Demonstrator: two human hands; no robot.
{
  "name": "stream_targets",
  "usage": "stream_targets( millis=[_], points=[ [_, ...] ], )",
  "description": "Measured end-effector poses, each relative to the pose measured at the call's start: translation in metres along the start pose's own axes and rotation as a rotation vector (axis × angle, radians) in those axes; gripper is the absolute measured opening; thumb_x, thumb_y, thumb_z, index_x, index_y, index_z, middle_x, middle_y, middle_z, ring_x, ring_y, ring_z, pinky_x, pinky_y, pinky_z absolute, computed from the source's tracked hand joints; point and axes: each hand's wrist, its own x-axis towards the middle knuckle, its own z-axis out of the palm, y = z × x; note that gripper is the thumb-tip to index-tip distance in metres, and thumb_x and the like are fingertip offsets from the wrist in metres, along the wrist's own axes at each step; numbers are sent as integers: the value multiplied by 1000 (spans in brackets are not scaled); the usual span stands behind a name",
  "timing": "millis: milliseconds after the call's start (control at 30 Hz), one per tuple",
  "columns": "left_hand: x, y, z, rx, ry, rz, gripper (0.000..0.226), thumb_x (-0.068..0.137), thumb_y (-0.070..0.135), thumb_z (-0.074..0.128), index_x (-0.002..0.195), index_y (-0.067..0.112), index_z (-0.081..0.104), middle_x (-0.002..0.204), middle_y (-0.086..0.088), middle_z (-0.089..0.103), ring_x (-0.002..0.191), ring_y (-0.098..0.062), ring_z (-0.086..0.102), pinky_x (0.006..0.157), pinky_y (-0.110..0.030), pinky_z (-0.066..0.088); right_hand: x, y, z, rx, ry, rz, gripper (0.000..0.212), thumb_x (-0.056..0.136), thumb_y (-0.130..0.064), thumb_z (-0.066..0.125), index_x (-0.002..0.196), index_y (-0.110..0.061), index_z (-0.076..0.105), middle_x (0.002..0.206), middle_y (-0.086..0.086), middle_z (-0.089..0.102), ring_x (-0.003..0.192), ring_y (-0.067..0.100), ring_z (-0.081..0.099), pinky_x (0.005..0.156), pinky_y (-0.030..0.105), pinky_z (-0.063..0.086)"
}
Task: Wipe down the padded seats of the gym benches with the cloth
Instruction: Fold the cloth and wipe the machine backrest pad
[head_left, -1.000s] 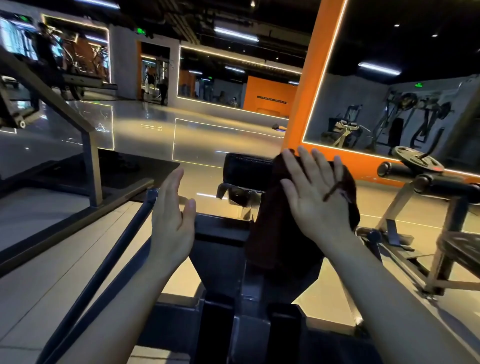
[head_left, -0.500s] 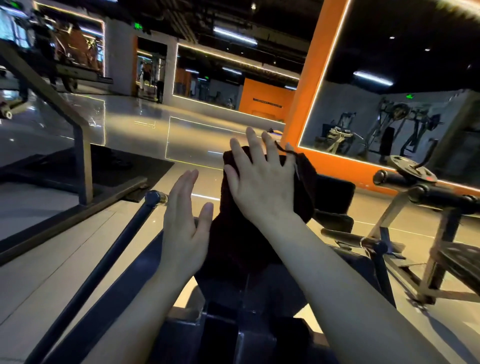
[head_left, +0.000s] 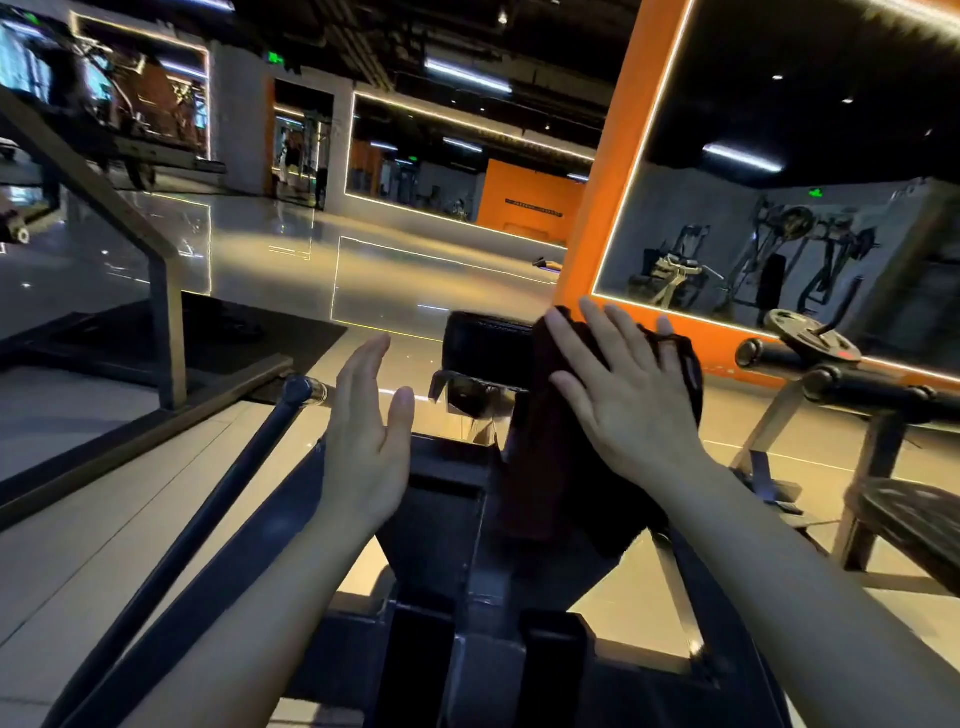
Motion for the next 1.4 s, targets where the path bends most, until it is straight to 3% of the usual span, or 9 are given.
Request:
stream_targets(
  millis=[200,367,533,667,833,1033,1167,1267,1400],
  points=[
    [17,-7,17,62,-27,-66,60,95,47,33,150,29,19,157,0,22,139,-9,23,114,-44,28,14,-32,1,56,-3,190,60,98,-59,10,152,-38,20,158,6,28,147,31,17,112,63,-2],
    [17,-18,24,65,-40,-111,63,93,59,26,150,36,13,158,3,19,142,-18,25,111,-55,31,57,-74,0,45,17,161,66,94,-62,12,151,-33,31,156,7,34,146,33,25,112,67,9],
    [15,-16,25,69,-36,-88,54,94,49,28,143,46,6,157,1,19,137,-24,34,109,-56,33,70,-87,5,44,31,45,67,95,-59,42,153,-30,26,159,4,26,149,31,14,114,63,-3],
    [15,-16,23,123,-39,-99,59,93,58,26,146,45,5,159,2,16,141,-21,28,110,-56,31,62,-72,6,65,116,-60,65,88,-58,50,144,-26,45,148,9,45,143,34,31,111,68,6],
    [18,-17,16,196,-52,-58,74,89,72,18,152,34,10,158,-4,20,143,-23,24,112,-55,29,25,-23,12,30,221,-133,60,96,-57,42,143,-20,49,143,9,52,138,30,41,117,58,15],
    [16,-12,26,107,-75,-133,57,94,56,24,147,41,9,158,-3,20,143,-19,21,113,-46,23,-27,35,26,-66,255,-80,58,105,-49,24,152,-16,24,156,12,31,145,30,25,119,51,16],
    [19,-12,29,-37,-116,-215,57,96,57,26,148,43,6,157,-2,16,144,-18,19,110,-37,20,-20,2,31,-11,275,76,61,103,-49,26,153,-14,24,158,14,26,147,34,15,121,52,5],
    [19,-15,24,0,-131,-190,63,90,71,22,146,48,3,156,-1,17,142,-17,21,109,-38,22,9,-42,31,-58,277,-9,62,99,-48,35,152,-15,30,157,11,31,146,33,23,119,52,7],
    [22,-14,16,63,-123,-171,68,86,71,26,147,48,5,157,-3,21,142,-18,22,110,-41,25,46,-84,26,-56,232,-162,55,100,-43,27,147,-18,43,152,7,41,143,31,33,118,51,14]
  ],
)
